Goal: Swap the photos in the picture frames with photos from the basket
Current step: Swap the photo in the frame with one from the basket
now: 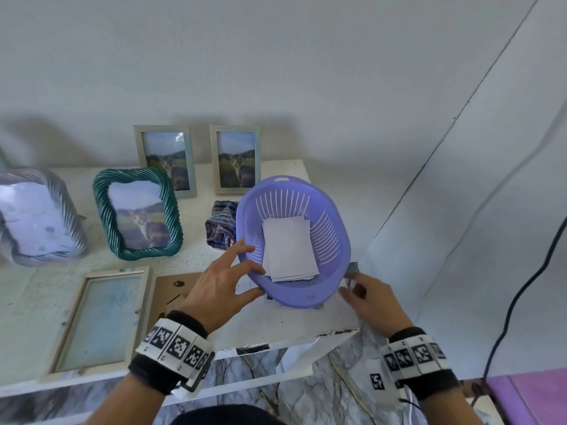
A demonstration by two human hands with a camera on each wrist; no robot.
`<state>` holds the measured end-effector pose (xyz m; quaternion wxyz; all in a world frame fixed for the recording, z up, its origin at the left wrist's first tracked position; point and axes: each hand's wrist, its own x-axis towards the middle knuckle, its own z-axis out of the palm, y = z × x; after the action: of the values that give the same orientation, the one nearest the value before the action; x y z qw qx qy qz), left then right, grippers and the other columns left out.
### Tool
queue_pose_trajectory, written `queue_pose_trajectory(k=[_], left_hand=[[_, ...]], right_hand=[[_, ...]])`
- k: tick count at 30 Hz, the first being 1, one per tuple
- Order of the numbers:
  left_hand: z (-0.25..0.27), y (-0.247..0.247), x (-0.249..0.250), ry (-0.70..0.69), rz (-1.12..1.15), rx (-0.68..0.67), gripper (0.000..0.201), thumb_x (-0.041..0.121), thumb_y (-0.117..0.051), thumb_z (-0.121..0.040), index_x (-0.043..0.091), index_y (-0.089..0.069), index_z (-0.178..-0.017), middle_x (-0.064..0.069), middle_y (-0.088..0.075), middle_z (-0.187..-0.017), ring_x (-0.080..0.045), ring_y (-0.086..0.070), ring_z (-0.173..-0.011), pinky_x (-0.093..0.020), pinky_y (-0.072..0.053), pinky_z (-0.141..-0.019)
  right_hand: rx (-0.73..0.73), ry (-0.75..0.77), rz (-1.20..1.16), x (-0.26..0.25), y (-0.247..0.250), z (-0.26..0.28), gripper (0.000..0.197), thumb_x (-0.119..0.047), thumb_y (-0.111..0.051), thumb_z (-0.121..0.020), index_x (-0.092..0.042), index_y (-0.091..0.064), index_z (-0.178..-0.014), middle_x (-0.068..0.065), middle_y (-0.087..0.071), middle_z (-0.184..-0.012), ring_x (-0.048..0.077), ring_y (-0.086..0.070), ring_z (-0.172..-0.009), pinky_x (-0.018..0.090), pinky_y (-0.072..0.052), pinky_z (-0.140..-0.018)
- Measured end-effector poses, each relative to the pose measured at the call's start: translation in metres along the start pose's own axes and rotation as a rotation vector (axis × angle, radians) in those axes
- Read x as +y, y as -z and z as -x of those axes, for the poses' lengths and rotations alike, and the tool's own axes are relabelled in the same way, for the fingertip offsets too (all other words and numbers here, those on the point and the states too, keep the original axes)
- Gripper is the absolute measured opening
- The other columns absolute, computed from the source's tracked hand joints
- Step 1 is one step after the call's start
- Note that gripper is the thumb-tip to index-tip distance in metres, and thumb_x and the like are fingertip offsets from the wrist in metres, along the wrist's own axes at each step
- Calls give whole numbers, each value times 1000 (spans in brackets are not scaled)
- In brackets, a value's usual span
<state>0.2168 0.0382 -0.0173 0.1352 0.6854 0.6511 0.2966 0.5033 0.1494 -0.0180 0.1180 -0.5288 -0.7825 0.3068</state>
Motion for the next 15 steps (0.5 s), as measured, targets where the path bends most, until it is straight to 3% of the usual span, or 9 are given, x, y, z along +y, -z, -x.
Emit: queue_pose_trajectory(k=[2, 5, 7, 10, 13, 15], left_hand=[[2, -1, -1, -2, 11, 7, 29, 39, -75, -80, 26, -68, -105, 0, -46, -142, -16, -35, -142, -48, -53, -93], [4, -3, -3, -5, 29, -5, 42, 60, -64, -79, 32, -65, -111, 1, -33, -152, -19, -23, -147, -47, -32, -112], [5, -4, -4, 32, 30, -4, 50, 70, -58, -76, 38, -62, -114, 3, -23, -157, -19, -21, -147, -45, -24, -114], [6, -7, -4, 89, 92, 16, 50, 75, -53, -77, 42, -60, -114, 8, -13, -161, -16, -25, -146, -42, -32, -111], [7, -9, -5, 102, 119, 23, 44, 74, -53, -78, 47, -56, -113, 13, -8, -162, -15, -26, -146, -43, -39, -108], [7, -9, -5, 104, 123, 24, 43, 74, -53, -79, 48, -55, -112, 14, -7, -162, -15, -27, -146, -43, -41, -106]], right_hand=[[111, 25, 0, -3, 25, -5, 26, -28, -62, -92, -21, -67, -117, -9, -56, -64, -1, -50, -59, 8, -40, -62], [179, 125, 54, -31, 64, -20, 25, -25, -61, -93, -21, -67, -117, -9, -58, -70, 0, -53, -63, 7, -39, -63], [169, 240, 172, -61, 82, -40, 27, -26, -60, -93, -20, -65, -119, -8, -59, -73, 3, -54, -64, 17, -43, -67], [61, 381, 375, -107, 86, -77, 34, -29, -60, -91, -18, -62, -123, 2, -67, -88, 22, -61, -81, 33, -48, -79], [-136, 430, 554, -152, 68, -116, 40, -28, -61, -89, -14, -59, -127, 9, -66, -109, 28, -59, -103, 33, -45, -86], [-295, 387, 677, -176, 47, -140, 30, -27, -65, -87, -9, -64, -111, 11, -64, -104, 29, -59, -99, 33, -47, -79]])
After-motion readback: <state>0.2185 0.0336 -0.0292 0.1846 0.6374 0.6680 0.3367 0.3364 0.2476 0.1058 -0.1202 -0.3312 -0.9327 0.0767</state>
